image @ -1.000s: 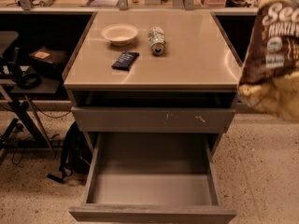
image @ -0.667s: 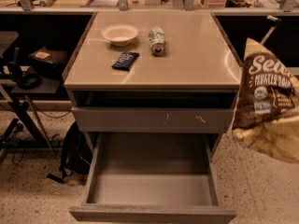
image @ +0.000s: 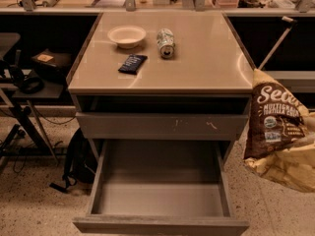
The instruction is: Place brown chip bag into middle drawer
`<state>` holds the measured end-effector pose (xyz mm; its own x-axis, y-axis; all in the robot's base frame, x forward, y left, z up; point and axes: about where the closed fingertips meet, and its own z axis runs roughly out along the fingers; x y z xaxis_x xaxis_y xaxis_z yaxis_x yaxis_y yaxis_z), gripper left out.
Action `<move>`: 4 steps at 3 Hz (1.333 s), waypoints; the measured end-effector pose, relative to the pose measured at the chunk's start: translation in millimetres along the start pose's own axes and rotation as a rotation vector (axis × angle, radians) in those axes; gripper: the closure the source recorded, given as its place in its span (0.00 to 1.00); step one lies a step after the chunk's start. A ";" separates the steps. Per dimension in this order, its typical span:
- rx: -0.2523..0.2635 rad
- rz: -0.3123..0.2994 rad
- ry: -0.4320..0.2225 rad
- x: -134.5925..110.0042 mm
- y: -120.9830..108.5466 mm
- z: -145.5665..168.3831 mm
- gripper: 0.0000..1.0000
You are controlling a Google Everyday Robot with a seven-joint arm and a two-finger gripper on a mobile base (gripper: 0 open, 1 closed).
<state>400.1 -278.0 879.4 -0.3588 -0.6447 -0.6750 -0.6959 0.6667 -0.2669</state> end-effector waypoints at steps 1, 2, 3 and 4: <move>-0.057 0.036 -0.024 15.8 26.2 39.1 1.00; -0.176 0.082 -0.078 33.1 90.2 128.5 1.00; -0.304 0.094 -0.065 52.7 163.9 214.6 1.00; -0.343 0.132 -0.012 77.8 195.5 281.8 1.00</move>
Offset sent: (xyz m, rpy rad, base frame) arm -0.0086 0.1803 -0.2854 0.3111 0.2352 0.1714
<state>411.4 -92.4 580.8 -0.4536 -0.5558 -0.6967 -0.8130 0.5782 0.0681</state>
